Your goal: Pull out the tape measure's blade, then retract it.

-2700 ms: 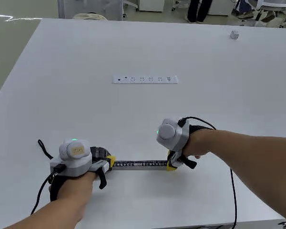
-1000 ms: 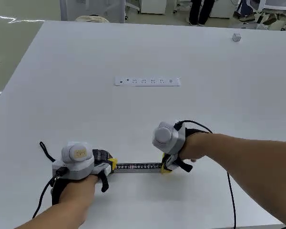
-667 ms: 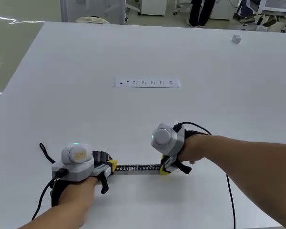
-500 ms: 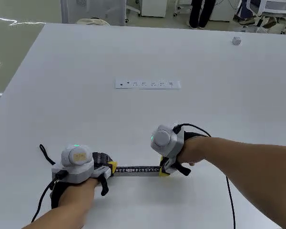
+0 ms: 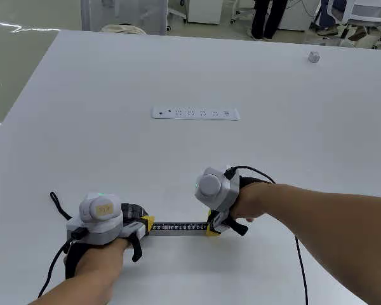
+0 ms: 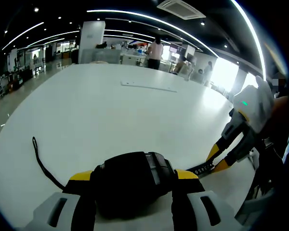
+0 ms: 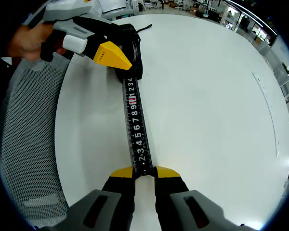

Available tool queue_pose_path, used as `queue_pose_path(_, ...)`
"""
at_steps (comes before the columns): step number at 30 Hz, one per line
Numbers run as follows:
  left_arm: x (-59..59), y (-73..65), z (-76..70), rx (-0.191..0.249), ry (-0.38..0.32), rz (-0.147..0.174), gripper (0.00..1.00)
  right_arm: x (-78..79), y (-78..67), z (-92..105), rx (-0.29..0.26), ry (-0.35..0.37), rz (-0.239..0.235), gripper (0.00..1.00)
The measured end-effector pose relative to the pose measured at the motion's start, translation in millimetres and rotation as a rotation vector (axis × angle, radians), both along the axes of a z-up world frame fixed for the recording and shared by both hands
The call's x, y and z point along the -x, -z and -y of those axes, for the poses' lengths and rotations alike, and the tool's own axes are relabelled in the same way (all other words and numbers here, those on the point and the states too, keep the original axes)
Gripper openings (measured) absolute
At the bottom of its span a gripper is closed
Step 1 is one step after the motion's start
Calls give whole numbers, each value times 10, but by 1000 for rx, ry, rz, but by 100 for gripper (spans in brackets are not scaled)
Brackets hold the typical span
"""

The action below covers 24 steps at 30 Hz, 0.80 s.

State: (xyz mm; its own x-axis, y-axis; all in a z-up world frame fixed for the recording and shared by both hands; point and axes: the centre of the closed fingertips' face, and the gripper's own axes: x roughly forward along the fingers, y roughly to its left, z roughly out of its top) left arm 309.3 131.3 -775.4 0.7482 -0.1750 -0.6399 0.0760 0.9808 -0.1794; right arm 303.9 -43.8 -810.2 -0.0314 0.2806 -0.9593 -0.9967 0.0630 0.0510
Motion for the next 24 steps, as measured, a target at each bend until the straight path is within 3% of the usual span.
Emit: queue_pose_path(24,-2,-2,5,3,1,-3,60,9,14,-136,-23,-4,1,14)
